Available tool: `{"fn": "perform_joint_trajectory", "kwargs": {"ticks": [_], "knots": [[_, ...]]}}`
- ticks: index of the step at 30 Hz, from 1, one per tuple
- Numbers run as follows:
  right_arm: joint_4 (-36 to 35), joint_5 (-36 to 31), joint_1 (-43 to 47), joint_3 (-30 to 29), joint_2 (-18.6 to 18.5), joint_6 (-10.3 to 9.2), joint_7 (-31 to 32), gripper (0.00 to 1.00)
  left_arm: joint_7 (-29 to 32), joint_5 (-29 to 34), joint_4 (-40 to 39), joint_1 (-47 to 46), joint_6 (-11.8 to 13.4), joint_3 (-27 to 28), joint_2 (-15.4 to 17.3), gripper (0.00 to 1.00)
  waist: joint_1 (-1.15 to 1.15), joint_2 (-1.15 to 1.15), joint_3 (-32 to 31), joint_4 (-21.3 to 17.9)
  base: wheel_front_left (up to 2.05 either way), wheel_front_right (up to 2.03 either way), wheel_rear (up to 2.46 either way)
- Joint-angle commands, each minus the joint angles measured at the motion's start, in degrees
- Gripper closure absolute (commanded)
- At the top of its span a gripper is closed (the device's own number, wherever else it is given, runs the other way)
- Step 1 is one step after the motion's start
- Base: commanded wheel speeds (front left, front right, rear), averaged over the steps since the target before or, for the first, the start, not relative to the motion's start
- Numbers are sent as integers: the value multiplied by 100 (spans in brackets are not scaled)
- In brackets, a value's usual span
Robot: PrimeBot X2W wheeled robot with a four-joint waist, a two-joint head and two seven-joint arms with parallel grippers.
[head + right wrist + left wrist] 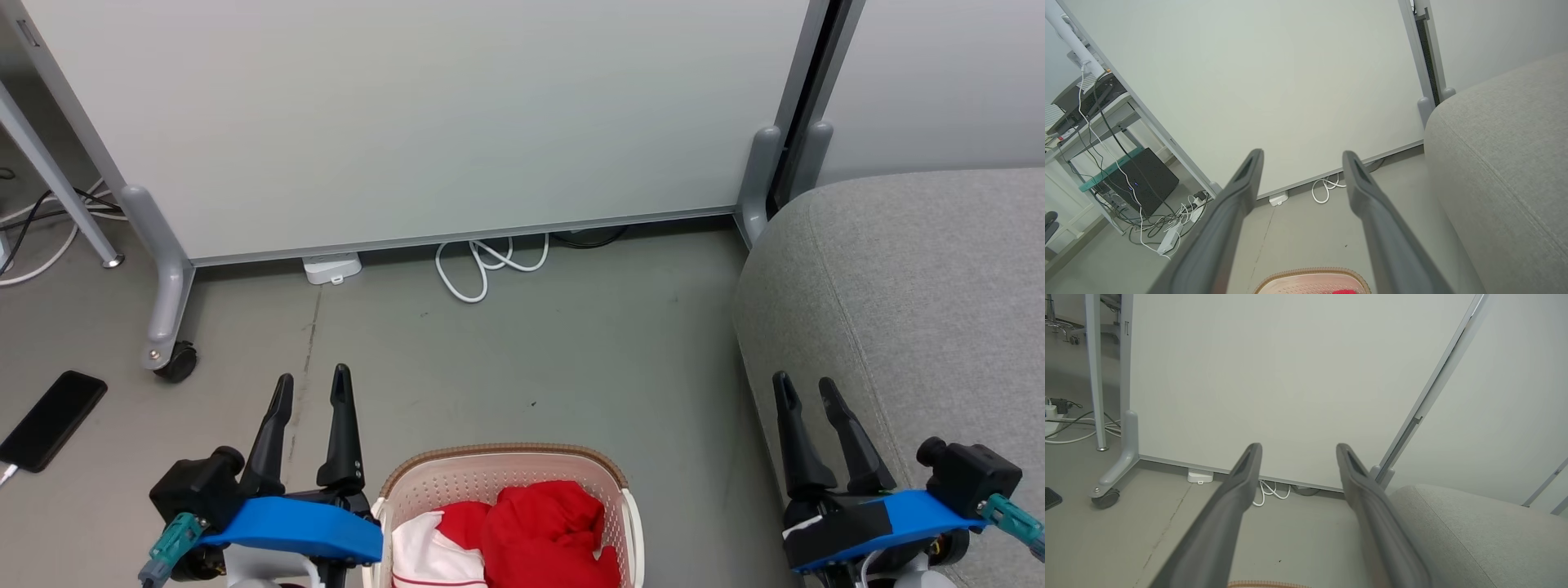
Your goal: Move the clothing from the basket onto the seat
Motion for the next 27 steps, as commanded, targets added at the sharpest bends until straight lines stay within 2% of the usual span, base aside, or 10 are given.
{"fn": "perform_joint_trajectory", "kwargs": {"ticks": [1,27], "knots": [[-34,-162,-17,22,-31,11,-67,0,-51,165,-33,-47,-18,-32,27,0,0,0,-1,3,0,0,0],[77,-1473,-1,179,-34,14,-387,0,-366,1416,45,-1,19,-346,10,0,0,0,12,53,0,0,0]]}}
